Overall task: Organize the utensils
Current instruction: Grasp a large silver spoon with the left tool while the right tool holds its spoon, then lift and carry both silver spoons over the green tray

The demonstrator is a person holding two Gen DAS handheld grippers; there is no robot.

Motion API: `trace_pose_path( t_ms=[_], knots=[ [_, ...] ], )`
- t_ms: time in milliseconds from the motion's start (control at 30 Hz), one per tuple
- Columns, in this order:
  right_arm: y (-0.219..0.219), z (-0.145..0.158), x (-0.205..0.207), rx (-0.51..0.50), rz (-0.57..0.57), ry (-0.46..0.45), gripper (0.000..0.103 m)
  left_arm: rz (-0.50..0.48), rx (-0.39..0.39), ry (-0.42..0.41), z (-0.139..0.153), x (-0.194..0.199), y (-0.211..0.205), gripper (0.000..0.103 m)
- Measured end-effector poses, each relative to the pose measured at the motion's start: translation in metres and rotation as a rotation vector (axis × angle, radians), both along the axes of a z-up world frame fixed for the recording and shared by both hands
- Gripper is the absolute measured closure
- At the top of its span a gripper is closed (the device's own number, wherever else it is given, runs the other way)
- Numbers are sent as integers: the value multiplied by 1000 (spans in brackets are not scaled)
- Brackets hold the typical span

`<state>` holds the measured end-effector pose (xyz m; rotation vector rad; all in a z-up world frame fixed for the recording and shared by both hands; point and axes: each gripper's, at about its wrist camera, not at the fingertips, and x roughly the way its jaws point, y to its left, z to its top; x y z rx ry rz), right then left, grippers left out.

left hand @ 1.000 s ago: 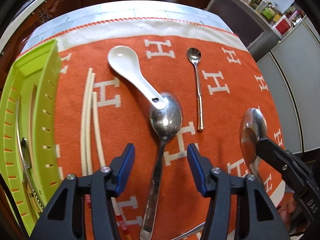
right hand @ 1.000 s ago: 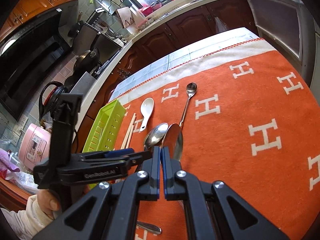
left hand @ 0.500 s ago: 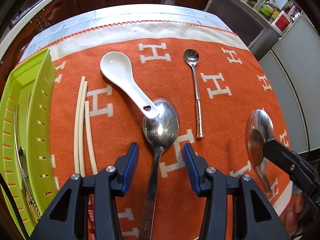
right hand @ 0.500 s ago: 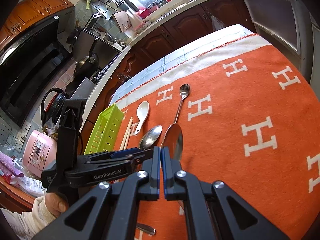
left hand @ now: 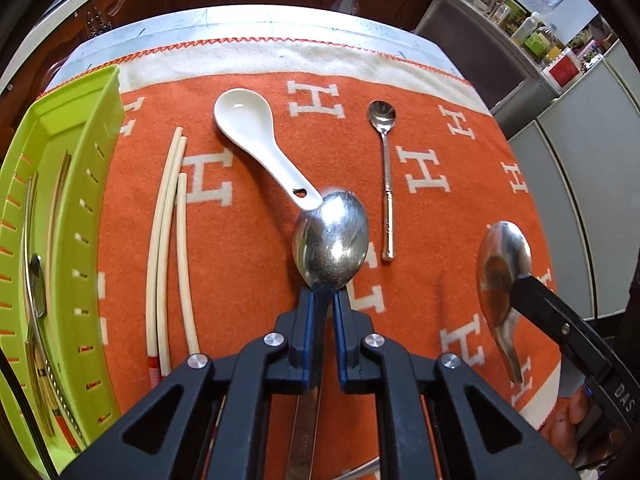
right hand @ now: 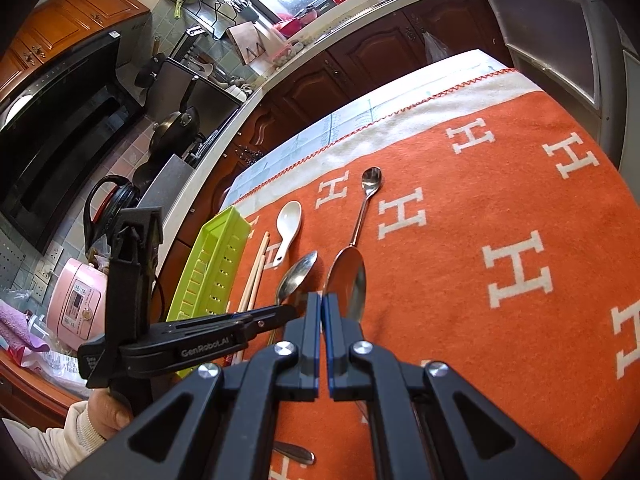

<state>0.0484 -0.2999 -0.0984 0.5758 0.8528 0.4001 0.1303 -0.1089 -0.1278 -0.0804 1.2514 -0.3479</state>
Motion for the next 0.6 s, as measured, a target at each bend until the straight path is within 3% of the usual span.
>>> trace_pose_path(
  t_ms=[600],
  knots=[
    [45,17,-14,-4,123,-8,102,24,-105,-90,57,-39,45,97]
  ],
)
